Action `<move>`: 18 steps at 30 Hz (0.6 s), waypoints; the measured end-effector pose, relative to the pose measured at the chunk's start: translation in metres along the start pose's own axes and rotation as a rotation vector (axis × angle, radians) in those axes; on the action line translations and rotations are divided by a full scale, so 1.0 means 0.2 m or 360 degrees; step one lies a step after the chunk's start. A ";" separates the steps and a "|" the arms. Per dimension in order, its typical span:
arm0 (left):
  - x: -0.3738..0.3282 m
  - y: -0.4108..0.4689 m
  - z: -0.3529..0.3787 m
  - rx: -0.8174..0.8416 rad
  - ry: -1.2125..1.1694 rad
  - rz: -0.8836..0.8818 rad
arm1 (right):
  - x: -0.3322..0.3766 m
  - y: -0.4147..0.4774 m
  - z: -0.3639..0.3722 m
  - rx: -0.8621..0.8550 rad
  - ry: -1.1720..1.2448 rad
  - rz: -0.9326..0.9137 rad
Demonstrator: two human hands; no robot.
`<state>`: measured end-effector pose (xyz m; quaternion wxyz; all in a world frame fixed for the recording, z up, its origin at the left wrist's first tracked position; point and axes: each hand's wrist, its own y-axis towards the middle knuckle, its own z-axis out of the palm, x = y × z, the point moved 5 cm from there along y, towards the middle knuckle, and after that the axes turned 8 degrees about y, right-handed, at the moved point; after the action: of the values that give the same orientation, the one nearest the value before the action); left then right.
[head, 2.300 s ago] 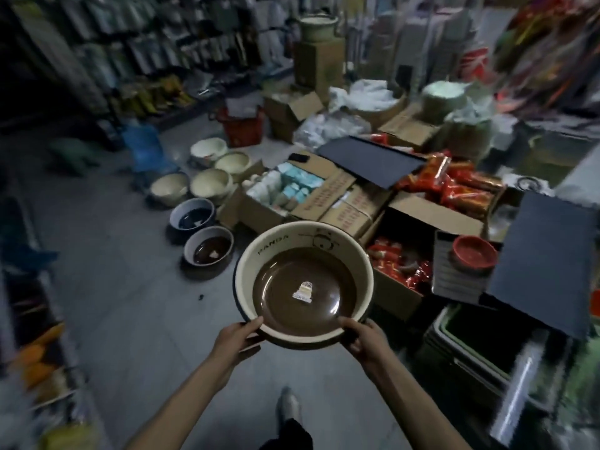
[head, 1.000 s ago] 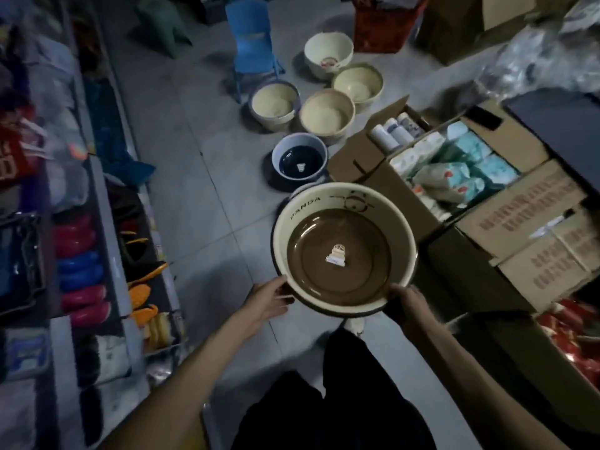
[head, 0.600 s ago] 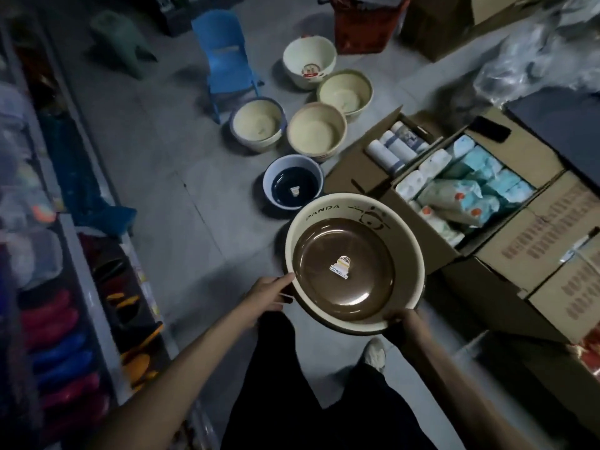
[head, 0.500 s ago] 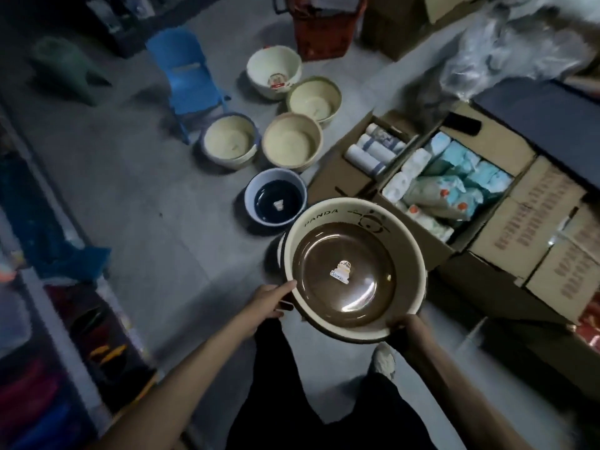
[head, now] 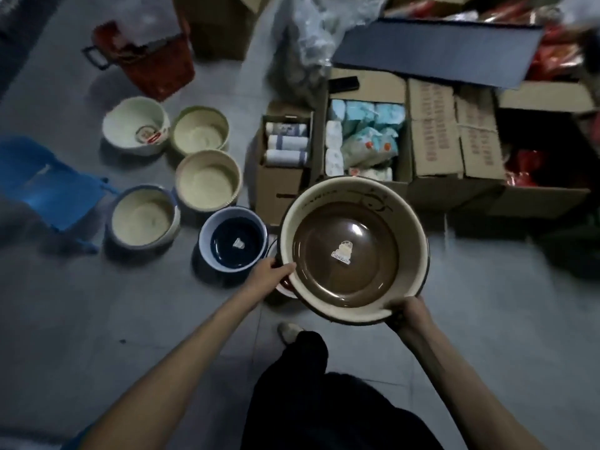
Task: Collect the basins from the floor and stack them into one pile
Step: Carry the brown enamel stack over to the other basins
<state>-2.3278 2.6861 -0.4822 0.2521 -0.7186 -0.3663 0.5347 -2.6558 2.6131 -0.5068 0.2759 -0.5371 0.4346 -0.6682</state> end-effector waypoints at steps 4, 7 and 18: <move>0.16 -0.08 0.03 0.0095 0.0088 0.0059 | -0.31 -0.09 -0.11 -0.0159 0.0207 0.0027; 0.35 -0.08 0.06 0.0092 0.0244 0.0066 | -0.59 -0.11 -0.21 -0.0194 0.0354 0.0053; 1.02 0.17 0.07 0.0357 0.0409 -0.0202 | -1.45 -0.13 -0.24 -0.0591 0.0698 0.0277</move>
<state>-2.2989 2.8275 -0.6318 0.4087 -0.7238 -0.3136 0.4591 -2.6211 2.8819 -0.6243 0.1287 -0.3820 0.6431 -0.6512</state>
